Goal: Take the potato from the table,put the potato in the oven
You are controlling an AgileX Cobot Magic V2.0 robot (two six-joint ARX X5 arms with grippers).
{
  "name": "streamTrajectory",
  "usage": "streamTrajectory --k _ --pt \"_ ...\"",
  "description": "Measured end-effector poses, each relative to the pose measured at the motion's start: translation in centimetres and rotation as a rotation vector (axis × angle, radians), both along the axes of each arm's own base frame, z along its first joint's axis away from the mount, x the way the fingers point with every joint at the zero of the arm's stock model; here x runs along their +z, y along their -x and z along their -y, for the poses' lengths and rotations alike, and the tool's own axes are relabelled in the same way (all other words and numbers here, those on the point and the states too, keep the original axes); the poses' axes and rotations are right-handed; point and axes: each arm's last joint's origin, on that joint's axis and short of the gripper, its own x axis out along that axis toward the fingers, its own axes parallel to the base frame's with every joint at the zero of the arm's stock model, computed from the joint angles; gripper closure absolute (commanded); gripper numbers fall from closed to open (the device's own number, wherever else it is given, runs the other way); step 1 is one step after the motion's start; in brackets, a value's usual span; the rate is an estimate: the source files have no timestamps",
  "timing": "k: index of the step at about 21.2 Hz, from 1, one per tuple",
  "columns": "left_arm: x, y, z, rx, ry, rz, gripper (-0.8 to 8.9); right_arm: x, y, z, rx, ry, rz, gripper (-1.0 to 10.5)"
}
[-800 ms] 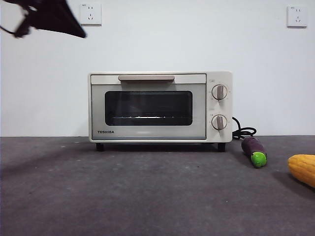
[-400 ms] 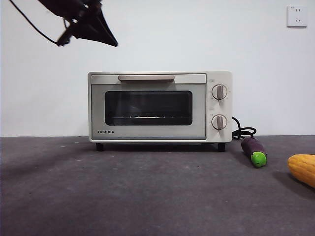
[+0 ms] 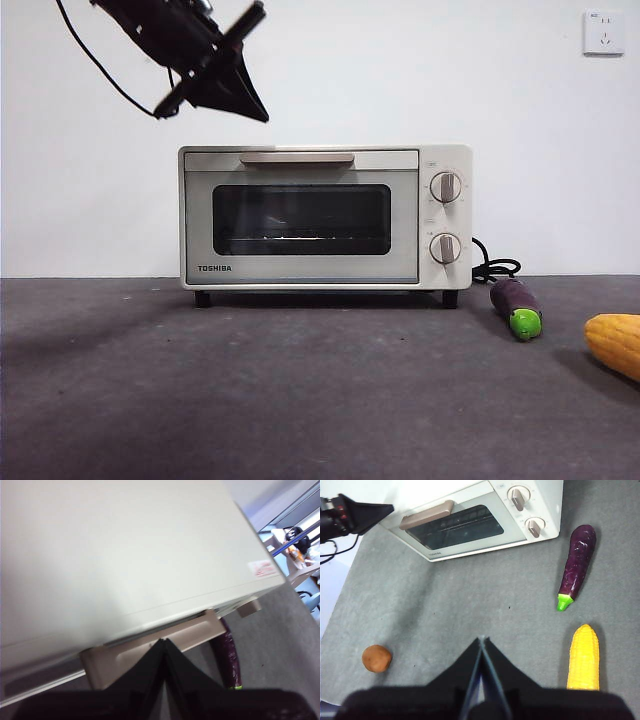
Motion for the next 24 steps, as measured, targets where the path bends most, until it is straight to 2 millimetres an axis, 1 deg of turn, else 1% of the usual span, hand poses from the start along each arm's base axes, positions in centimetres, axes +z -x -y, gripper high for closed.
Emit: streamTrajectory --k 4,6,12,17,21,24 --pt "-1.4 -0.7 0.4 0.003 -0.012 -0.025 8.19 0.0 0.0 0.0 0.002 0.002 0.001 9.5" --pt "-1.8 -1.0 0.4 0.032 -0.033 -0.018 8.19 0.0 0.0 0.0 0.002 0.003 0.002 9.5" --pt "-1.8 -1.1 0.6 0.039 -0.058 0.003 8.19 -0.1 0.1 0.0 0.002 0.002 -0.014 9.5" --pt "-2.0 -0.8 0.8 0.013 -0.106 -0.003 8.19 -0.1 0.1 0.0 0.003 0.002 -0.017 9.5" --pt "-1.9 -0.3 1.6 -0.02 -0.149 0.001 8.19 -0.1 0.1 0.0 0.002 0.002 -0.018 9.5" --pt "-1.9 0.4 2.7 -0.05 -0.186 -0.008 8.19 -0.3 0.2 0.0 0.003 0.002 -0.04 9.5"
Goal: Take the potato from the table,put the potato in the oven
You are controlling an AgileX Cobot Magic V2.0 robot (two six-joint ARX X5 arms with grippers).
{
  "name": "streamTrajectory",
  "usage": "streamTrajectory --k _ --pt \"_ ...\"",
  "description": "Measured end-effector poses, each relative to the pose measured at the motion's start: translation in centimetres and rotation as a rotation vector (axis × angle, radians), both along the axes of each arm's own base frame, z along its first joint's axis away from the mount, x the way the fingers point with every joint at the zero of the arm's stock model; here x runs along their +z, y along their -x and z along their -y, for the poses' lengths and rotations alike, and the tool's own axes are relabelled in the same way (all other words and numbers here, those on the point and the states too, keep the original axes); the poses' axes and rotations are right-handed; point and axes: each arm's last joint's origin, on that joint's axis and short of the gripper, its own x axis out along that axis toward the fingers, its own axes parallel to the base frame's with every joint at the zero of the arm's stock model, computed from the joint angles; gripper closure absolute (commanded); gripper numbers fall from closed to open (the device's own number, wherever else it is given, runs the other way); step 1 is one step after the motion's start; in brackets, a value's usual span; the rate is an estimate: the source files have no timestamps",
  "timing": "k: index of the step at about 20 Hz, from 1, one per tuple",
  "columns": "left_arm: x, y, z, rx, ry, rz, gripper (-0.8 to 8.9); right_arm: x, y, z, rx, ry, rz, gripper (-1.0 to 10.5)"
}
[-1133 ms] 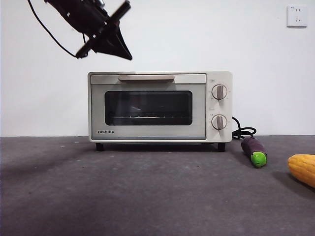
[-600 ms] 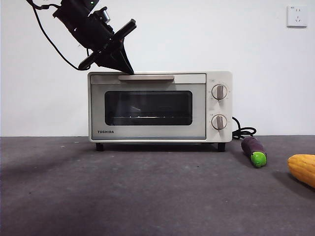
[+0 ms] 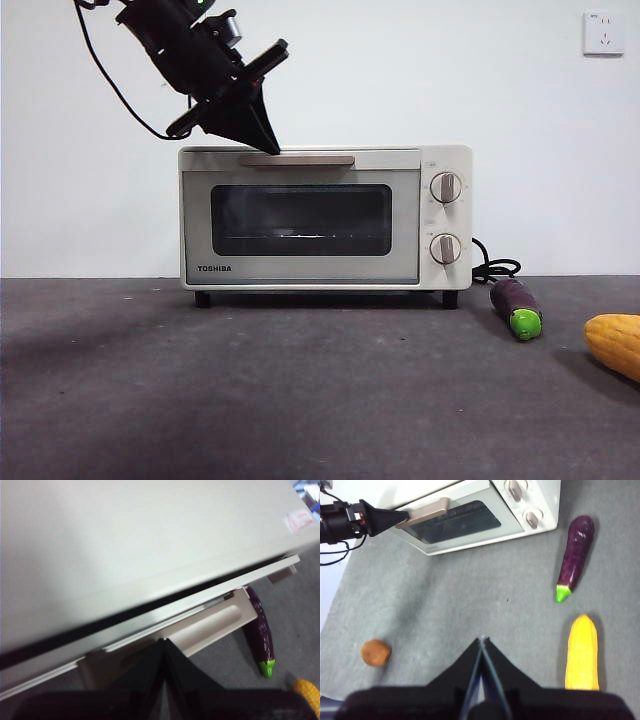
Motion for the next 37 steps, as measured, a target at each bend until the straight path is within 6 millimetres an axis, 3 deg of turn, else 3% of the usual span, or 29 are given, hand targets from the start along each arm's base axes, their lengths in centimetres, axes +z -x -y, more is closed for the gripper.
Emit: streamTrajectory --k 8,21,28,33,37 --pt "-0.3 2.7 3.0 -0.071 -0.172 -0.051 8.19 -0.4 0.5 0.0 0.009 0.009 -0.049 9.5" --pt "-1.2 4.4 4.0 -0.075 -0.309 -0.143 8.19 0.3 5.8 -0.2 0.027 0.033 0.025 9.5" --pt "-1.5 5.1 5.0 -0.084 -0.35 -0.143 8.19 0.2 7.0 -0.2 0.034 0.041 0.019 9.5" --pt "-2.8 5.5 6.4 -0.121 -0.372 -0.181 8.2 0.0 7.3 -0.2 0.044 0.05 0.006 9.5" --pt "-5.3 5.6 7.5 -0.163 -0.411 -0.271 8.2 -0.1 8.2 -0.3 0.045 0.051 0.004 9.5"
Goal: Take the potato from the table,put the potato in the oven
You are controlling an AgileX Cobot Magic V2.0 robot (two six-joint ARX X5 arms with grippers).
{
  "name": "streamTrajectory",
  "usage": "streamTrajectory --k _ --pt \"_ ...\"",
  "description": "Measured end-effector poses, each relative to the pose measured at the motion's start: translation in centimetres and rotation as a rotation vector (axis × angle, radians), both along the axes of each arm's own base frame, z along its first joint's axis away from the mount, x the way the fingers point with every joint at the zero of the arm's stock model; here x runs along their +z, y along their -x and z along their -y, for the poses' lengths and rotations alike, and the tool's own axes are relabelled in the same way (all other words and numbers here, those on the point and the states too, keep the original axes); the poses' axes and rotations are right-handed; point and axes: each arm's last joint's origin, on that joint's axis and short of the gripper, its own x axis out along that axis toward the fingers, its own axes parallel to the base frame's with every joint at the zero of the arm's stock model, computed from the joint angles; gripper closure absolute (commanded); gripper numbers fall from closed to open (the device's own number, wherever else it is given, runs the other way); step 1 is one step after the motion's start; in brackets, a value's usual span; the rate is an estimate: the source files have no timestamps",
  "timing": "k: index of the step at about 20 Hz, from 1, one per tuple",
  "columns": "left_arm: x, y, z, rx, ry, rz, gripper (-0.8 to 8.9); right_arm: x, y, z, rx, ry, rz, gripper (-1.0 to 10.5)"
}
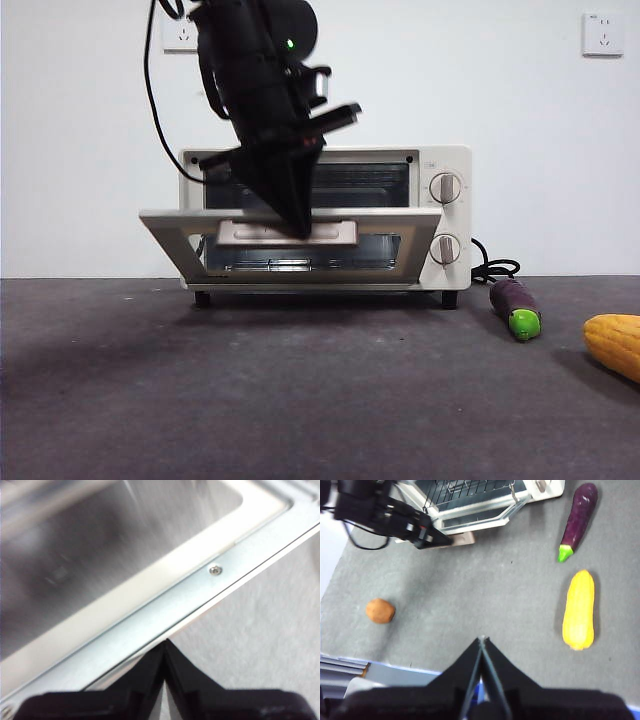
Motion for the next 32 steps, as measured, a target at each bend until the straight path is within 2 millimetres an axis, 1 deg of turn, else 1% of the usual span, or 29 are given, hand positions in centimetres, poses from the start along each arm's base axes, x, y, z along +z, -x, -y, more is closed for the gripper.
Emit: streamTrajectory --k 2,6,17,21,25,27,32 --pt "-0.4 0.1 0.3 -0.004 -0.014 -0.004 8.2 -0.1 0.6 0.0 0.001 0.002 -0.003 9.5" --pt "-0.4 0.4 0.5 0.012 -0.059 0.005 8.2 -0.1 0.9 0.0 0.009 0.01 0.007 9.5" --pt "-0.7 0.6 0.4 0.035 -0.102 -0.014 8.2 -0.1 1.0 0.0 0.018 0.01 0.013 9.5" --pt "-2.8 0.4 0.6 0.03 -0.152 -0.087 8.2 -0.1 1.0 0.0 0.02 0.013 0.015 9.5" --pt "-3.0 0.4 1.1 0.036 -0.149 -0.064 8.2 -0.1 1.0 0.0 0.021 0.013 0.016 9.5" --pt "-3.1 0.8 0.9 0.033 -0.174 -0.097 8.2 -0.1 1.0 0.0 0.026 0.019 0.02 9.5" --pt "-3.1 2.2 1.7 -0.011 -0.212 -0.15 8.19 -0.1 1.0 0.0 0.035 0.029 0.028 9.5"
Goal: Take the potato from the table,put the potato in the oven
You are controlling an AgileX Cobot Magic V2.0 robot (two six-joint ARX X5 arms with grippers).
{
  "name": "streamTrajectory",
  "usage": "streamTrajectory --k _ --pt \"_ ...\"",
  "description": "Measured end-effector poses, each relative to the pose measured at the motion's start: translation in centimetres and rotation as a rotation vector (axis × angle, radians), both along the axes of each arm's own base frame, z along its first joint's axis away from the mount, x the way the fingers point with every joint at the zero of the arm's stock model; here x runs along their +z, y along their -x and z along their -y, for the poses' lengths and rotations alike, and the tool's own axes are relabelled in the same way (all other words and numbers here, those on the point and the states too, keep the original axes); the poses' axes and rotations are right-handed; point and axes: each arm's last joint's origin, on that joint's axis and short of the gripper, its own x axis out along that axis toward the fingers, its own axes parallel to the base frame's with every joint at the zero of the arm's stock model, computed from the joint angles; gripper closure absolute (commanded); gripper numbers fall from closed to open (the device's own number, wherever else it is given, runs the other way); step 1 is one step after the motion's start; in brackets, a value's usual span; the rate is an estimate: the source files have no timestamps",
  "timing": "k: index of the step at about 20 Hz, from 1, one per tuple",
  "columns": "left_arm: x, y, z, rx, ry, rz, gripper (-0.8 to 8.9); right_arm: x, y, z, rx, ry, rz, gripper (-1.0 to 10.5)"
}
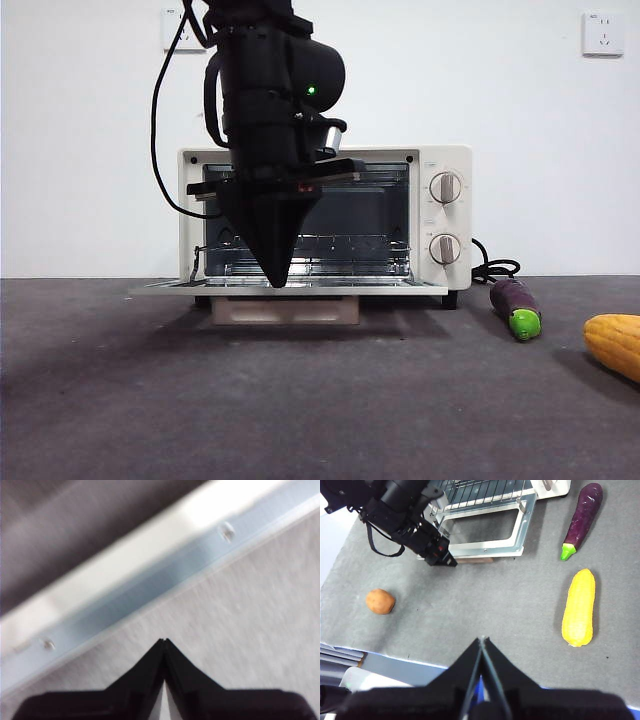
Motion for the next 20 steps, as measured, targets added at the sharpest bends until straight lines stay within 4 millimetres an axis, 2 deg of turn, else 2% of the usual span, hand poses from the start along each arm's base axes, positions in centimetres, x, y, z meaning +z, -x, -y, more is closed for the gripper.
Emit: streamTrajectory --k 3,8,11,13,15,16,18,20 --pt "2.1 1.5 0.4 -0.032 0.033 0.012 8.2 0.0 0.0 0.0 0.009 0.01 0.006 9.5" --pt "8.2 6.1 0.7 -0.115 0.123 0.111 8.2 -0.1 -0.6 0.0 0.014 0.015 -0.011 9.5" --pt "12.5 9.4 -0.1 -0.163 0.2 0.201 8.2 -0.1 -1.5 -0.1 0.051 -0.018 -0.037 9.4" --pt "15.7 12.1 -1.6 -0.181 0.241 0.288 8.2 0.1 -2.2 -0.3 0.12 -0.084 -0.024 9.4" --pt "18.6 15.1 -4.0 -0.179 0.241 0.364 8.19 0.6 -3.2 -0.4 0.19 -0.144 0.017 9.4" --pt "19.8 16.6 -5.4 -0.169 0.24 0.403 8.19 0.8 -3.8 -0.5 0.223 -0.172 0.044 9.1" --pt "22.5 19.4 -8.4 -0.14 0.319 0.501 8.19 1.5 -5.1 -0.6 0.265 -0.225 0.103 8.0" --pt "24.9 22.6 -12.1 -0.098 0.425 0.588 8.19 2.0 -6.5 -0.7 0.269 -0.266 0.135 7.8"
